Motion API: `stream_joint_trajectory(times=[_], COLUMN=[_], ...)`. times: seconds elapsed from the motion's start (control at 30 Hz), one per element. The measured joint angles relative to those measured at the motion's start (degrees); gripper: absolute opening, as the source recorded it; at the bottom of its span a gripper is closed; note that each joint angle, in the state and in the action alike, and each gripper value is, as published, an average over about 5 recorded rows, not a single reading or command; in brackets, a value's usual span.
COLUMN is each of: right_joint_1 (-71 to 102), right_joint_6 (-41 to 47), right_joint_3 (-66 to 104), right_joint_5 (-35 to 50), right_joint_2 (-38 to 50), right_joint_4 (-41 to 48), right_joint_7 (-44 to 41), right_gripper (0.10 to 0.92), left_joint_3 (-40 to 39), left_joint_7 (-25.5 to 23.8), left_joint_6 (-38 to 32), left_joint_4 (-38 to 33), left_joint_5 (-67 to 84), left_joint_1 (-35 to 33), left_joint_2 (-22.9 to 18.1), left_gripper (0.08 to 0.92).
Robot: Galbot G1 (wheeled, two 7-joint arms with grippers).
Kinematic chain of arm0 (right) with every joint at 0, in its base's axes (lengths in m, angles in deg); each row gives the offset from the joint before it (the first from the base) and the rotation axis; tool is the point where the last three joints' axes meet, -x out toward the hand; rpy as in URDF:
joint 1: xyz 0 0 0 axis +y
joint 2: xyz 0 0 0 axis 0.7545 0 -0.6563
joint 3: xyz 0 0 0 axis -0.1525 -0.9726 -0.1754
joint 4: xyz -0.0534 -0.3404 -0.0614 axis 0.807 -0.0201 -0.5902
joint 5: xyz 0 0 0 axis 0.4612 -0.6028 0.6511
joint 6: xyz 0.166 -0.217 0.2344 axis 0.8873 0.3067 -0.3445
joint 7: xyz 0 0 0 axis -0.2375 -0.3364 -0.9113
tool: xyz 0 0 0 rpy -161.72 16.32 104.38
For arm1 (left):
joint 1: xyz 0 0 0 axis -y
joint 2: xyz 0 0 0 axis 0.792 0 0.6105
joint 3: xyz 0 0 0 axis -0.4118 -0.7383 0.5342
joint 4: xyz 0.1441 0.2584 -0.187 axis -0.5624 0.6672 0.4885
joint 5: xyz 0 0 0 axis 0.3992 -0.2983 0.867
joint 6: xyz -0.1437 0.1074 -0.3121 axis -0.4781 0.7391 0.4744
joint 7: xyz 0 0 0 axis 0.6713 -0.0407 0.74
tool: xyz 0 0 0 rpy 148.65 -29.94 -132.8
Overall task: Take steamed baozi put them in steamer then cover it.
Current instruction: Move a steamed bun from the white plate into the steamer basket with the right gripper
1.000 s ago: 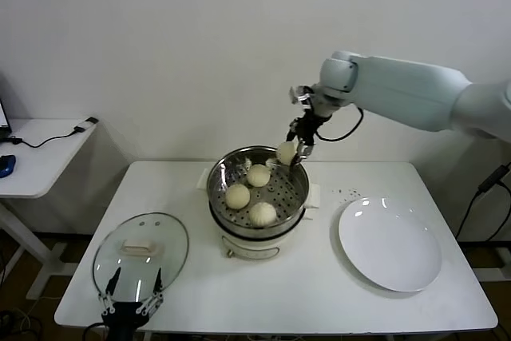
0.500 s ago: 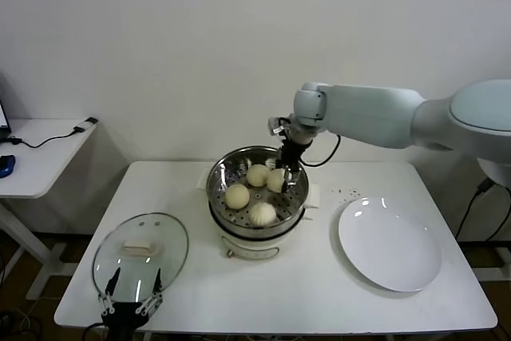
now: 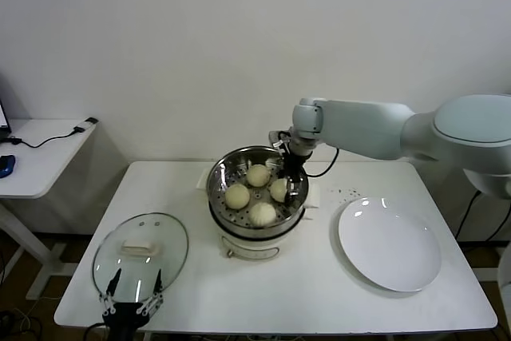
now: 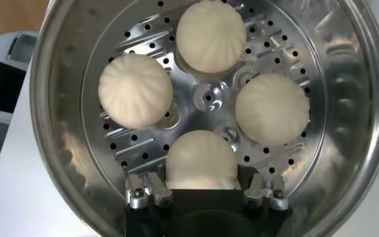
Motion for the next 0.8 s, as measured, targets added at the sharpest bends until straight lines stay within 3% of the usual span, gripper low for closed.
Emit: stream_joint_trajectory(times=[0.17,0.5,0.8], right_joint_1=[-0.2,-3.0,-5.0], right_joint_6=[-0.1,-1.7,-7.1], right_joint_3=[0.4,2.4,6.1], right_joint_5=[-0.1,0.7,3.6], right_joint_2=[0.3,3.3,11.4], right_joint_4=[-0.1,-2.5,-7.1], right_joint_7=[-0.3,-0.8,3.2], right_gripper=[0.819,0.823,0.823], left_joint_3=[0.0,-0.1,0.3], left_joint_7=[0.0,0.0,0.0], left_joint_6=[0.1,0.1,0.2], left_joint_4=[0.0,-0.2,-0.4], left_joint_5=[0.0,-0.2,-0.3], left_joint_1=[0.1,0.0,0.1], left_joint_2=[0.0,0.1,0.2], left_gripper=[0.823,0.823,0.823])
